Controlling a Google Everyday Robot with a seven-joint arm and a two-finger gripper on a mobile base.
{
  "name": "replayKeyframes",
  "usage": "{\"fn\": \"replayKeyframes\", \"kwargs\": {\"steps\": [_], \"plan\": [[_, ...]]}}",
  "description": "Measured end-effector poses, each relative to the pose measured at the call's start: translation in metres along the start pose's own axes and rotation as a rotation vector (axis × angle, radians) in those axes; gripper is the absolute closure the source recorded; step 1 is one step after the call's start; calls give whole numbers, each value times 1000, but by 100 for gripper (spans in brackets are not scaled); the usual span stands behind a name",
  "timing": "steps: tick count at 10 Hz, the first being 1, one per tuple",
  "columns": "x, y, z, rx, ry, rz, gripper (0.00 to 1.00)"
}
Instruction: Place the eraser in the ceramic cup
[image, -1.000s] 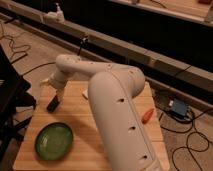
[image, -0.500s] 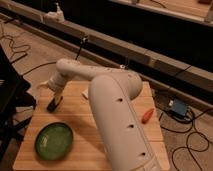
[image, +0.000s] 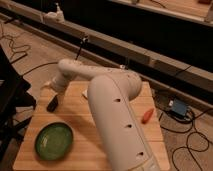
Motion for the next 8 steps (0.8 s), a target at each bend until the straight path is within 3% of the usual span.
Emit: {"fn": "replayKeyframes", "kwargs": {"steps": [2, 6, 8], "plan": [[-4, -2, 11, 4, 16, 23, 20], [-13, -5, 33, -42, 59, 73, 20], [-15, -14, 46, -43, 87, 95, 20]]}}
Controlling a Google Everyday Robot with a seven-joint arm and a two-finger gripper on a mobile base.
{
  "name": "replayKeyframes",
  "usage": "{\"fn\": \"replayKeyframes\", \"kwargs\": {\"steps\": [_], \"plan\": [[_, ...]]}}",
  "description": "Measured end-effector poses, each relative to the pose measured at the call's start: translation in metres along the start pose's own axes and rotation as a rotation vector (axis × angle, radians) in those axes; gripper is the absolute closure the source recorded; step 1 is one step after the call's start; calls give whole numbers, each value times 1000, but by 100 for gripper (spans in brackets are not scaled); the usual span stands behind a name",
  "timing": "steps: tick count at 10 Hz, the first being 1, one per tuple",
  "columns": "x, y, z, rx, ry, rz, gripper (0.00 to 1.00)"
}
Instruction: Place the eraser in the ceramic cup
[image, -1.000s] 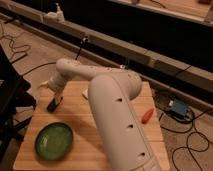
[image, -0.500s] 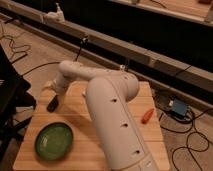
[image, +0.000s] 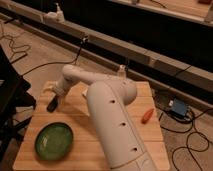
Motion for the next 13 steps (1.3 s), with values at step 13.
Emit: {"fn": "replayKeyframes", "kwargs": {"steps": [13], "plan": [[-14, -18, 39, 107, 82, 38, 42]]}}
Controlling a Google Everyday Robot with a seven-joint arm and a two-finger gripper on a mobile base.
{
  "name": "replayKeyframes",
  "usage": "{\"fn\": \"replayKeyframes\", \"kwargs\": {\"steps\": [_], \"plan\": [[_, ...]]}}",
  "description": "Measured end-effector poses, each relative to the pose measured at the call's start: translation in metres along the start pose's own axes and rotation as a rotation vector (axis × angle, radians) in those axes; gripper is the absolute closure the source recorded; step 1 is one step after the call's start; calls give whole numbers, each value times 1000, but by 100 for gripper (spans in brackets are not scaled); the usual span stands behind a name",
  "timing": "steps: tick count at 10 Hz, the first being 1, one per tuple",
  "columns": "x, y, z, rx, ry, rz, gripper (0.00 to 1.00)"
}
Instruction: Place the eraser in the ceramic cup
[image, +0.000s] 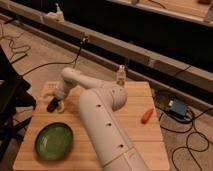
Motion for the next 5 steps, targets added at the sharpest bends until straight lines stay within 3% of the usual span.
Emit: {"fn": "replayKeyframes", "kwargs": {"steps": [5], "plan": [[-6, 1, 6, 11, 8, 10, 92]]}}
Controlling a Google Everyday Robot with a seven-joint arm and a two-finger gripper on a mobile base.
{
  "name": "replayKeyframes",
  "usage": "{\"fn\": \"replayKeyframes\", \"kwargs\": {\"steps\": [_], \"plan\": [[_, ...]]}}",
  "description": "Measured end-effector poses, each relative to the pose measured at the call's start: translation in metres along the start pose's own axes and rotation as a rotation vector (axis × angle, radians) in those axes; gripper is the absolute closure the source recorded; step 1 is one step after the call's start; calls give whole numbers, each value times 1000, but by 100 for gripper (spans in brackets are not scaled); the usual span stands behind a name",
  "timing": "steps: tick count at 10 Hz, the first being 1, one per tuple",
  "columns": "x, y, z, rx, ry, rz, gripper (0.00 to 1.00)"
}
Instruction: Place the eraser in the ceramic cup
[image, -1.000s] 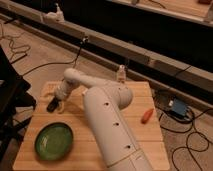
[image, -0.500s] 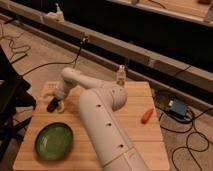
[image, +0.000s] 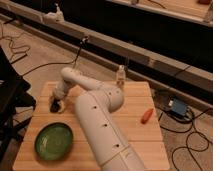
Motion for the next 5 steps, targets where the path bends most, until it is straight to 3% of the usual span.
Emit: {"fn": "replayKeyframes", "kwargs": {"steps": [1, 5], "plan": [[-1, 1, -1, -8, -1, 2, 99], [2, 23, -21, -88, -45, -38, 100]]}}
